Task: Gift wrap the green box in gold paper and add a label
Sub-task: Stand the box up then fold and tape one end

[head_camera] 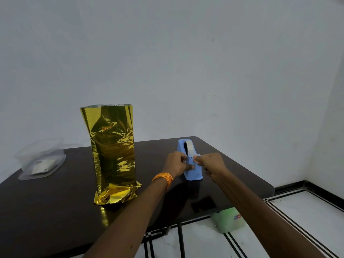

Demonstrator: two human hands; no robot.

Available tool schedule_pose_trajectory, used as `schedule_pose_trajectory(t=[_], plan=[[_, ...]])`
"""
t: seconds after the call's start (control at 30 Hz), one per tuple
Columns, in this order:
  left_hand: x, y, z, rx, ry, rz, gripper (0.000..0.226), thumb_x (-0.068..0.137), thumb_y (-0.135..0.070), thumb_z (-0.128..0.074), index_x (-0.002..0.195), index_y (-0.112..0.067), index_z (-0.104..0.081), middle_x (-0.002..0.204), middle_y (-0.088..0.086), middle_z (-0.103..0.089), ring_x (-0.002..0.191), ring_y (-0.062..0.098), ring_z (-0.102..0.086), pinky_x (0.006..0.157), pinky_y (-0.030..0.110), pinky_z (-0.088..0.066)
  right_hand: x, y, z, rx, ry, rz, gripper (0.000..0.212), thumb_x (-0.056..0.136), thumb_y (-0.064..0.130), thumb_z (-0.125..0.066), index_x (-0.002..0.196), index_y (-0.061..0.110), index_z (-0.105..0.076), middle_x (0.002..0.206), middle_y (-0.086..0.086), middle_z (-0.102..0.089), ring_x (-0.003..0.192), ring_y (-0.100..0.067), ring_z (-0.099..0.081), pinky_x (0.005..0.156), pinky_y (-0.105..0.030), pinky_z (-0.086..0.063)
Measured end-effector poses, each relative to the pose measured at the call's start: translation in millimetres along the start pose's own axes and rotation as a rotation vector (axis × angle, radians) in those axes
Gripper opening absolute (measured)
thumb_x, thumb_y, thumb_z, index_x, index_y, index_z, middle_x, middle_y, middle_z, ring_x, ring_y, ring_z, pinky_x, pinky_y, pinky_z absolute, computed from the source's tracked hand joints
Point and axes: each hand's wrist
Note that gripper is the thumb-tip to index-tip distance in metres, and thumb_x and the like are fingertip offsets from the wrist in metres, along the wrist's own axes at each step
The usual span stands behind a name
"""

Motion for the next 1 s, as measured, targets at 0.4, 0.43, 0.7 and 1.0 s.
schedule_pose_trajectory(t=[0.4,0.43,0.7,1.0], plan=[[-3.1,4.3,-1.6,-0.059,-0.018,-0.015,0.037,0.074,-0.030,-0.085,0.097,-0.003,-0.071,0.089,0.012,-0.070,0.075,0.019,-0.059,0.066,0.031,-0.049,3.2,-19.6,6.0,-0.569,-0.089,0.226,0.037,0.083,0.018,-0.075,0.052,0.013,-0.056,0.052,-0.001,-0.054,0.047,-0.011,-0.049,0.047,-0.024,-0.041],[-3.3,3.6,-1.4,-0.061,-0.018,-0.016,0.038,0.075,-0.030,-0.084,0.098,-0.003,-0.071,0.091,0.012,-0.070,0.077,0.019,-0.060,0.069,0.033,-0.051,1.6,-20.3,8.5,-0.601,-0.079,0.224,0.038,0.084,0.018,-0.074,0.052,0.015,-0.054,0.051,0.000,-0.053,0.046,-0.011,-0.047,0.048,-0.024,-0.041],[-15.4,0.8,31.0,0.044,-0.086,-0.061,0.047,0.079,-0.014,-0.072,0.124,-0.015,-0.062,0.096,0.001,-0.069,0.090,0.020,-0.066,0.082,0.038,-0.056,-20.9,14.3,12.5,-0.199,0.090,0.356,0.012,0.092,0.023,-0.066,0.086,0.015,-0.073,0.079,0.004,-0.068,0.073,-0.010,-0.059,0.066,-0.023,-0.043],[-40.0,-52.3,172.3,0.109,-0.552,-0.296,0.018,0.088,-0.017,-0.062,0.103,-0.024,-0.069,0.084,-0.008,-0.068,0.071,0.004,-0.065,0.066,0.027,-0.058,-31.8,84.5,-61.6,0.115,0.304,0.469,0.014,0.094,0.023,-0.065,0.105,0.024,-0.073,0.105,0.002,-0.072,0.099,-0.014,-0.068,0.084,-0.028,-0.056]])
Point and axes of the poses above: each hand's wrist, its own x-axis towards the middle knuckle, its own z-axis out of the back of the hand, y = z × x
